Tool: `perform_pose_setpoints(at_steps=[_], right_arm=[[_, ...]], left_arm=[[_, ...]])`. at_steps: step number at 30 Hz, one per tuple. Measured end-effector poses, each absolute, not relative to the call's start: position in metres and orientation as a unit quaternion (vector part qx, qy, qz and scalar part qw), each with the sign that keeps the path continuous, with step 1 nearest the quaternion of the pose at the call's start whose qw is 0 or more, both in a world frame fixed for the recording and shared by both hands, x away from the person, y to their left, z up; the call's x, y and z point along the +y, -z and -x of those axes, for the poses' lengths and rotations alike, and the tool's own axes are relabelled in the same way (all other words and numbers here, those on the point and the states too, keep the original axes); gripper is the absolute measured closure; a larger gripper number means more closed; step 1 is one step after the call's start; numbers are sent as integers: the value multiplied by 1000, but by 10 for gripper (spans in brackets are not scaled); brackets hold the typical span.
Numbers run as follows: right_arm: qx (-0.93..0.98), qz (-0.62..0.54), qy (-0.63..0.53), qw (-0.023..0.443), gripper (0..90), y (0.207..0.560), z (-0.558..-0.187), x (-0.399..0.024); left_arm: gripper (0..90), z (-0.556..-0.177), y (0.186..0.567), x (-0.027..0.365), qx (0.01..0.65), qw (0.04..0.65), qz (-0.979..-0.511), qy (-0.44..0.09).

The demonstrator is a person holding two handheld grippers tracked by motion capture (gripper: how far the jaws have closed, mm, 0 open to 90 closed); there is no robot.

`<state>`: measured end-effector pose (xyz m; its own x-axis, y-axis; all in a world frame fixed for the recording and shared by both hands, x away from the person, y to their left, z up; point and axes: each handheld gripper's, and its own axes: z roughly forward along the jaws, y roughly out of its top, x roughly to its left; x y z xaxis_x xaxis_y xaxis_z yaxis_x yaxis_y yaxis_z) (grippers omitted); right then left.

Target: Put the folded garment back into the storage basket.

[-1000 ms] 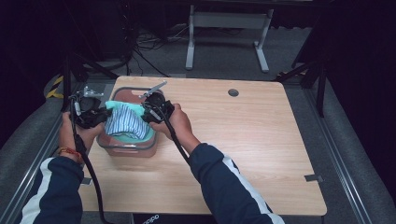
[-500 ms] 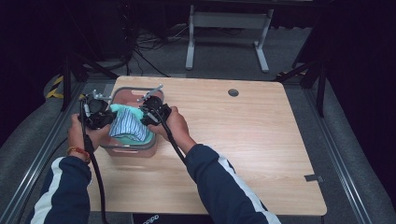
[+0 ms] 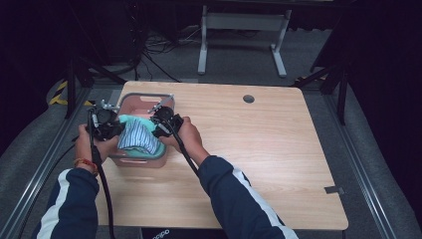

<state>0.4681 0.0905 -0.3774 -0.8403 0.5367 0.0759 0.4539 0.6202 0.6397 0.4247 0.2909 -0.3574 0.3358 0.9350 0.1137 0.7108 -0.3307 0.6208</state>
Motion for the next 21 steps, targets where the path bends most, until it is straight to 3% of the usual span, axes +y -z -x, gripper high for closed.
perform_pose_setpoints(at_steps=[6, 9, 13, 21], right_arm=[[898, -278, -336, 65, 737, 377, -469, 86], [896, -279, -339, 71, 722, 376, -469, 83], [894, -281, -342, 75, 706, 374, -468, 78], [890, -285, -346, 79, 682, 372, -467, 69]], left_arm=[[765, -425, 359, 292, 528, 232, -783, -233], [673, -426, 359, 292, 531, 226, -782, -235], [625, -425, 359, 289, 529, 226, -783, -238], [582, -422, 357, 284, 522, 235, -783, -243]])
